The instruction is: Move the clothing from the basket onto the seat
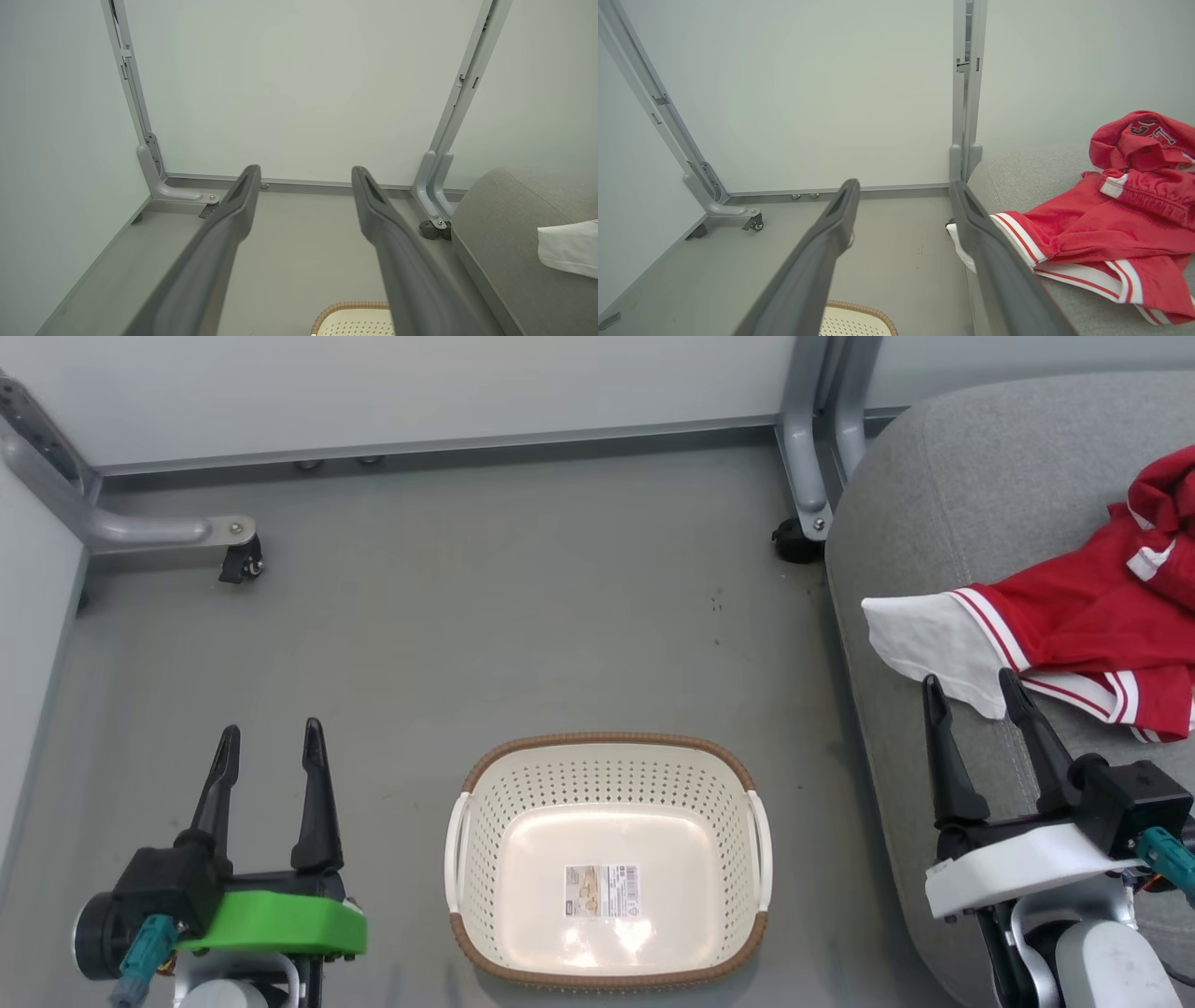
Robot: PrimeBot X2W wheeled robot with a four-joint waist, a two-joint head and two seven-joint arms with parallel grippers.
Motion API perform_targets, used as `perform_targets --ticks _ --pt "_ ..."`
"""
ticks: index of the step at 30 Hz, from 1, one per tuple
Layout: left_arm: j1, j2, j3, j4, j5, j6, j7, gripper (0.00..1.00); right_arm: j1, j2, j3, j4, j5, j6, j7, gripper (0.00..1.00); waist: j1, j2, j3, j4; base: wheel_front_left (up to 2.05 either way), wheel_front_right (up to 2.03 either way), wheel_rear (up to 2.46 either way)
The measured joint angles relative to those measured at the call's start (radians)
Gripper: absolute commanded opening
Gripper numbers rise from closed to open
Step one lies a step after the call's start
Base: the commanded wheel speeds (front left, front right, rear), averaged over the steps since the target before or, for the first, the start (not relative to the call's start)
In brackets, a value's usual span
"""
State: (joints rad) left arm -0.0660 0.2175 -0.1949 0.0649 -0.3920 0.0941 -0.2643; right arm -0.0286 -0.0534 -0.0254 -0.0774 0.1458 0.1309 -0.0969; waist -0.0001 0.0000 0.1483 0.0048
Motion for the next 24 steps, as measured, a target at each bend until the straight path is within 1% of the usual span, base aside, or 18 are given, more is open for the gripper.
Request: perform_targets --ticks 7,11,15,24 --pt "0.067 -0.041 0.032 0.005 0.048 -0.038 0.000 1.00 0.057 0.002 0.001 -0.023 -0.010 0.000 0.021 1.00 0.0000 0.0000 -0.048 0.029 0.00 0.00 0.00" --pt "0.089 -0.050 0.042 0.017 0.078 -0.055 0.000 1.00 0.084 0.003 0.004 -0.030 -0.010 0.000 0.031 1.00 0.0000 0.0000 -0.074 0.034 0.00 0.00 0.00" --pt "0.107 -0.057 0.043 0.035 0.097 -0.076 0.000 1.00 0.108 0.003 0.001 -0.033 -0.011 0.000 0.037 1.00 0.0000 0.0000 -0.096 0.032 0.00 0.00 0.00" --pt "0.135 -0.075 0.058 0.062 0.123 -0.098 0.000 1.00 0.151 0.004 0.005 -0.036 0.010 0.000 0.044 1.00 0.0000 0.0000 -0.129 0.017 0.00 0.00 0.00"
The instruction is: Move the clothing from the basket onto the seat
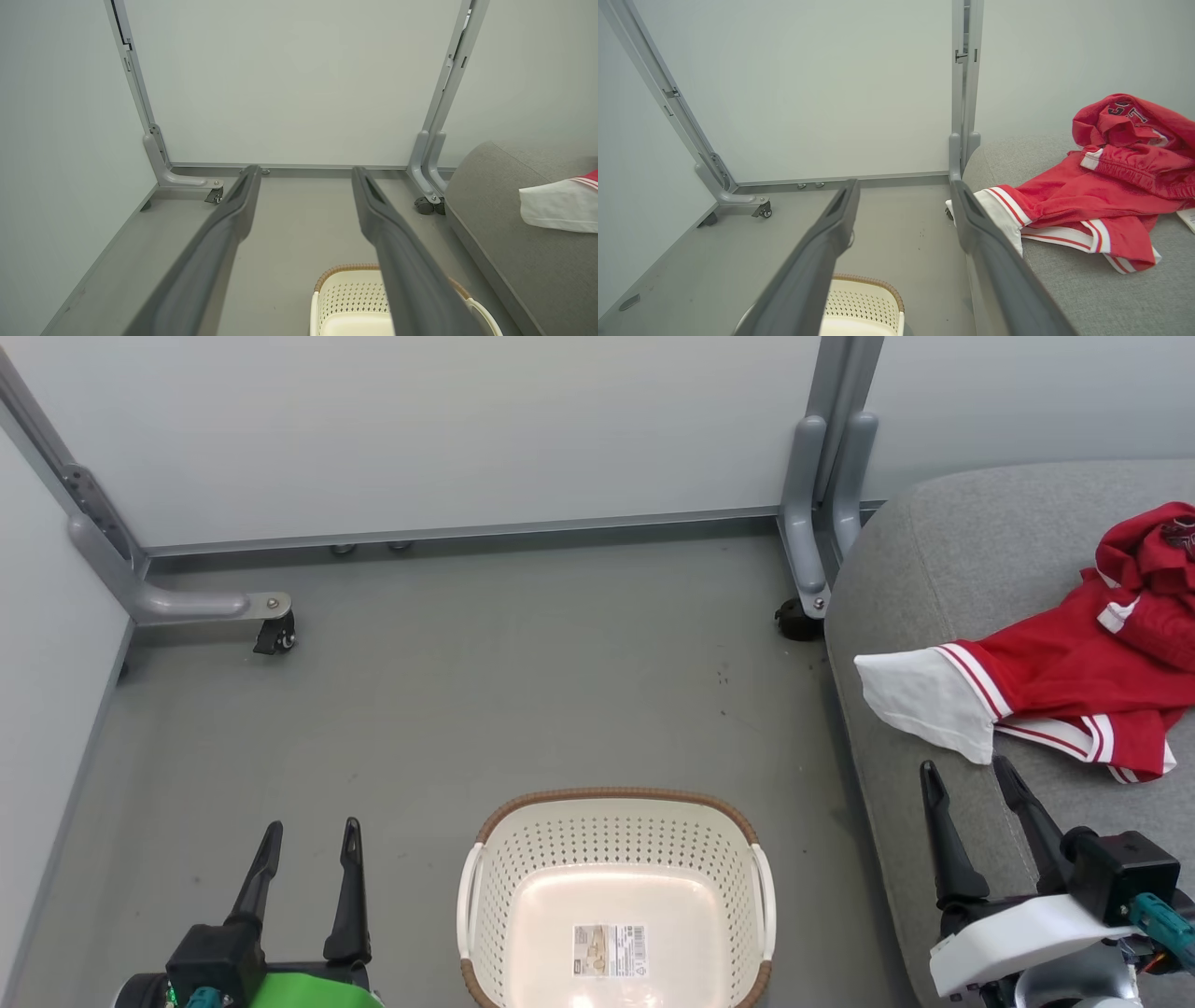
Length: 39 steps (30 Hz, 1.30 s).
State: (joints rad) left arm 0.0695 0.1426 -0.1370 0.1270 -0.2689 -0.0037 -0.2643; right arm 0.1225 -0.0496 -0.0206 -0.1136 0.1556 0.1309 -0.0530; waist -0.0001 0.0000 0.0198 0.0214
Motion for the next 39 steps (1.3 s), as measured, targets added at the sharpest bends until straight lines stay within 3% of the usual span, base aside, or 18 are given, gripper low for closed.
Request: perform_targets --ticks 25,26,30,39 --pt "0.003 -0.029 0.034 0.032 0.043 -0.028 0.000 1.00 0.014 0.000 0.006 -0.001 0.008 0.000 0.000 1.00 0.0001 0.0000 0.004 -0.001 0.00 0.00 0.00" --pt "0.003 -0.030 0.034 0.036 0.042 -0.028 0.000 0.00 0.015 0.001 0.006 0.003 0.008 0.000 0.000 0.00 0.0001 0.0000 0.004 -0.001 0.00 0.00 0.00" --pt "0.004 -0.036 0.033 0.069 0.027 -0.028 0.007 0.00 0.018 0.006 0.008 0.033 0.022 0.000 0.000 0.00 0.0001 0.0000 0.004 -0.001 0.00 0.00 0.00" --pt "0.001 -0.041 0.056 0.075 -0.130 -0.039 0.052 0.00 0.012 -0.001 0.010 0.072 0.205 0.000 0.008 0.00 0.0001 0.0000 0.003 -0.003 0.00 0.00 0.00"
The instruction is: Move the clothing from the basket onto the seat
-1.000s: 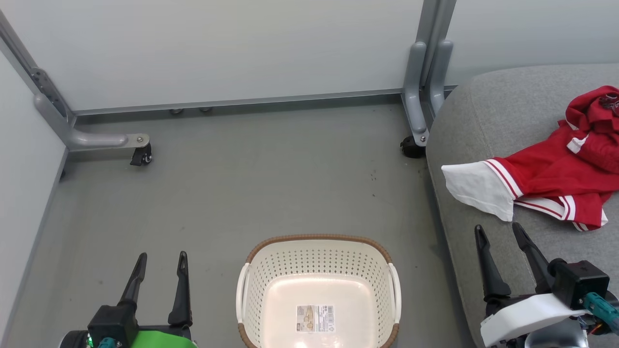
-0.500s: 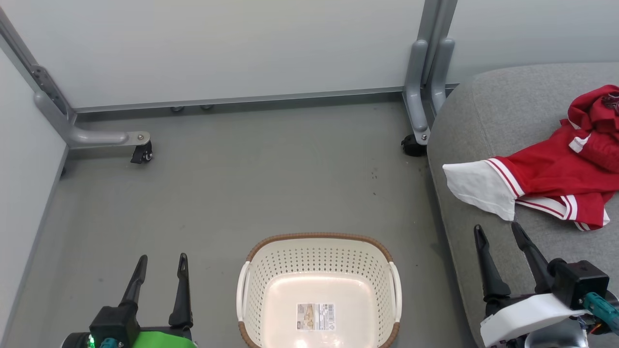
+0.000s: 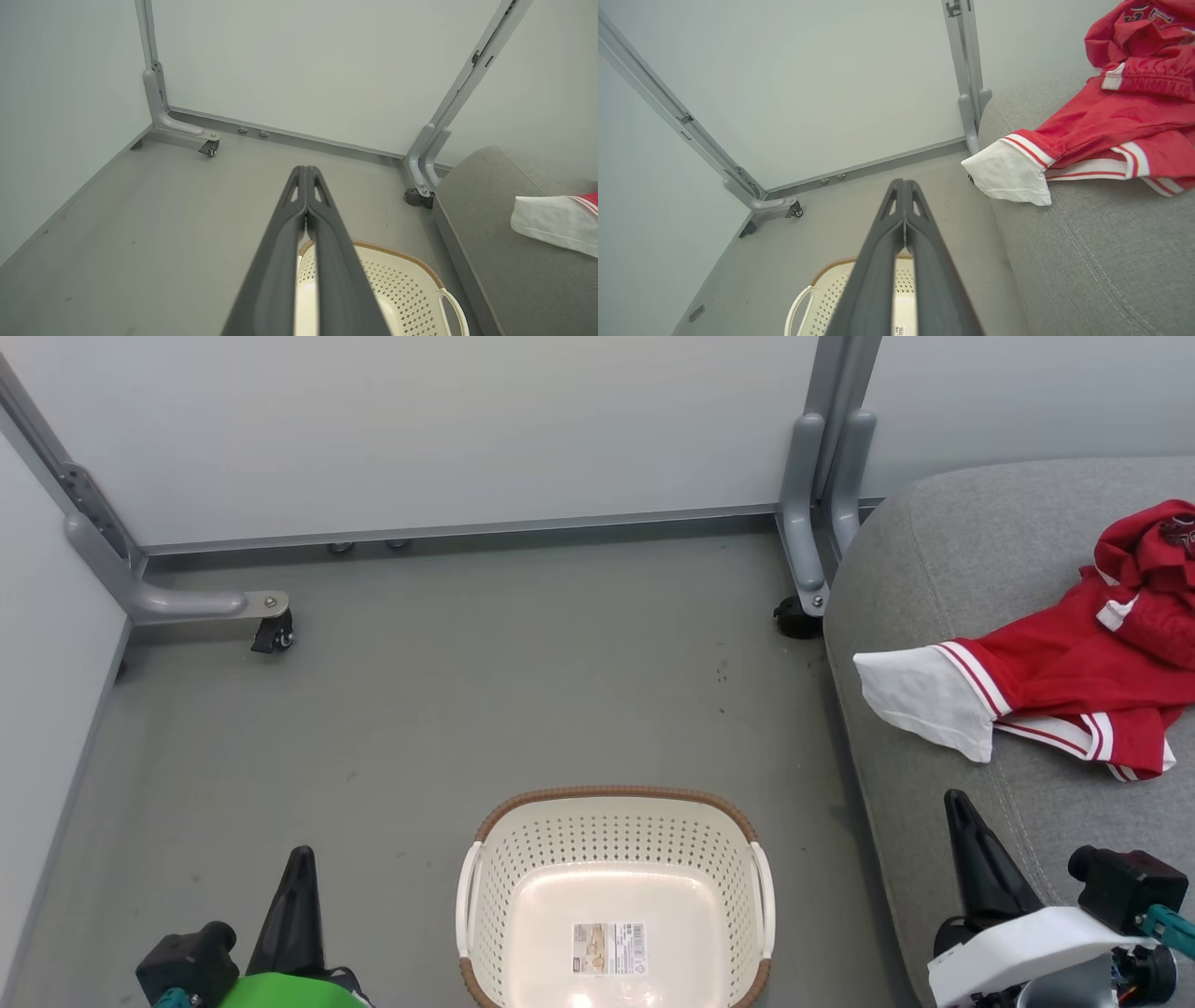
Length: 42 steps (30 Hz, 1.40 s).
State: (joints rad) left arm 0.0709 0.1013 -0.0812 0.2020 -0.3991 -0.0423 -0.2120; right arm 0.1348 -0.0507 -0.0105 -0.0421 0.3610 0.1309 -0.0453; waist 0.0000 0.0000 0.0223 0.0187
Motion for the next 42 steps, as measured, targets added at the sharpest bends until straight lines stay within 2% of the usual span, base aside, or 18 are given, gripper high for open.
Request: perform_targets --ticks 20,42 --pt "-0.041 -0.018 0.050 0.011 -0.319 -0.021 0.085 0.00 -0.063 -0.020 0.000 0.075 0.350 0.000 0.020 0.00 0.0000 0.0000 -0.003 -0.003 0.00 0.00 0.00" --pt "-0.082 -0.026 0.095 0.023 -0.596 -0.041 0.160 0.00 -0.115 -0.026 -0.010 0.140 0.644 0.000 0.046 0.00 0.0000 0.0000 -0.007 -0.007 0.00 0.00 0.00"
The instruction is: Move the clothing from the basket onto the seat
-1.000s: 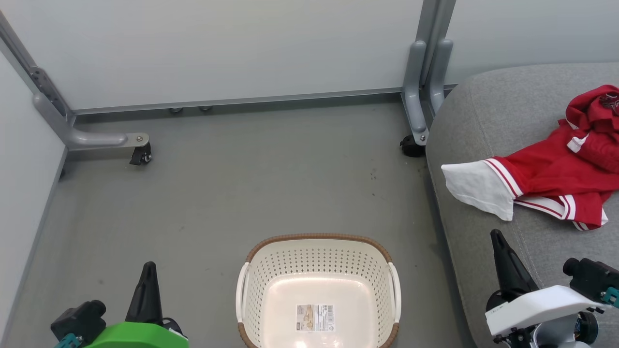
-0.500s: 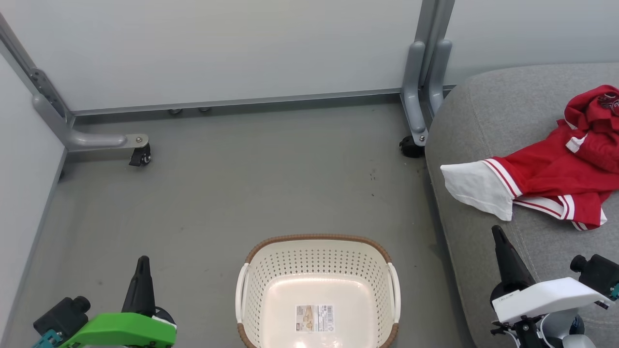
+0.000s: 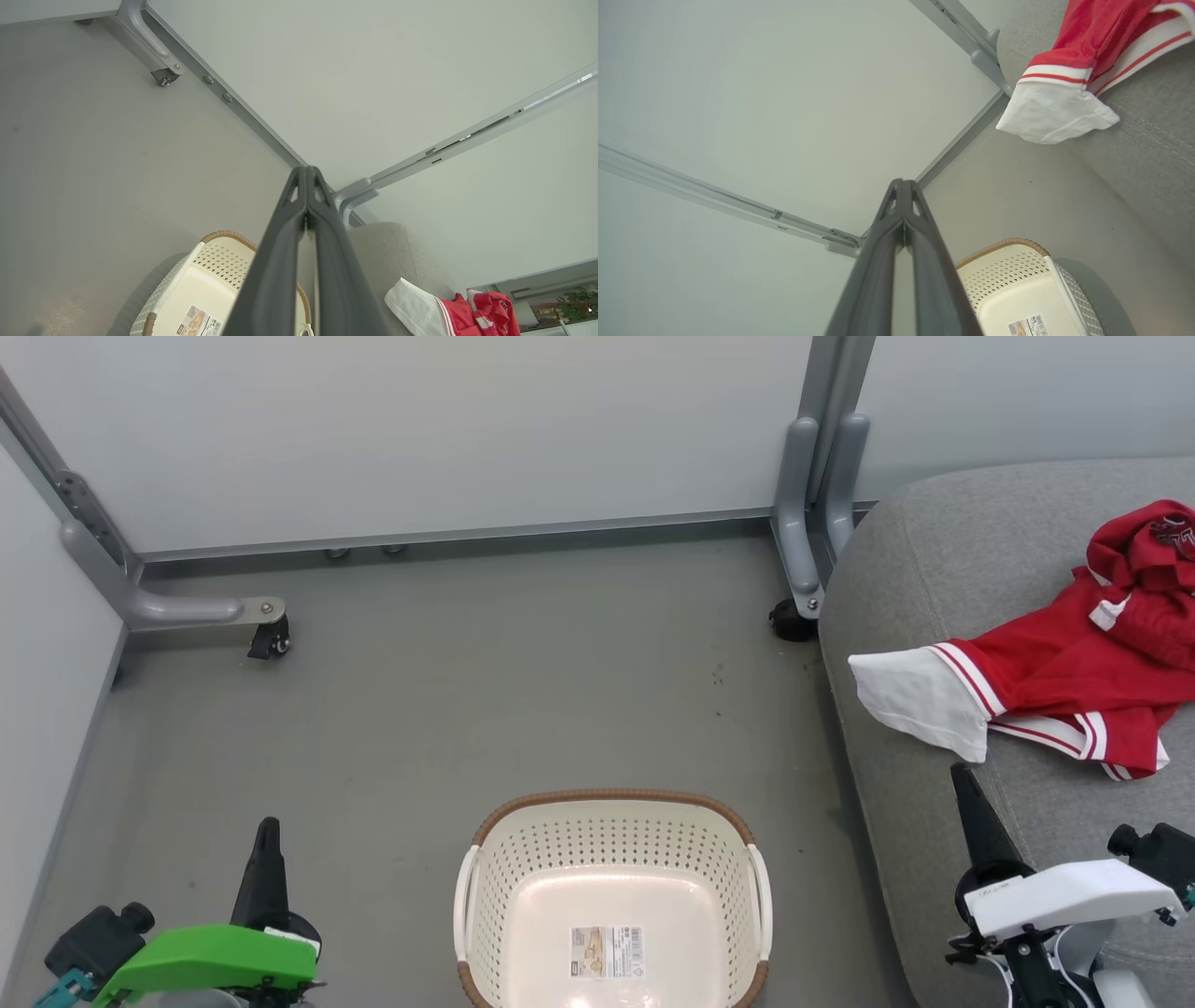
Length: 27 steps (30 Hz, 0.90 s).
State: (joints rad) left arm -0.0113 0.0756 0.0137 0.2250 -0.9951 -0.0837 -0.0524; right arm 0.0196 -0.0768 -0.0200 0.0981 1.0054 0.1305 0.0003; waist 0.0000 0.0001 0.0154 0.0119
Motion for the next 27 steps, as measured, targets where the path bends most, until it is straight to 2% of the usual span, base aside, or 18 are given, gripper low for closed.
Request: perform_targets --ticks 27 --pt "-0.040 -0.013 0.046 0.008 -0.275 -0.021 0.076 0.00 -0.051 -0.002 -0.021 0.065 0.290 0.000 0.034 0.00 0.0000 0.0000 -0.005 -0.005 0.00 0.00 0.00"
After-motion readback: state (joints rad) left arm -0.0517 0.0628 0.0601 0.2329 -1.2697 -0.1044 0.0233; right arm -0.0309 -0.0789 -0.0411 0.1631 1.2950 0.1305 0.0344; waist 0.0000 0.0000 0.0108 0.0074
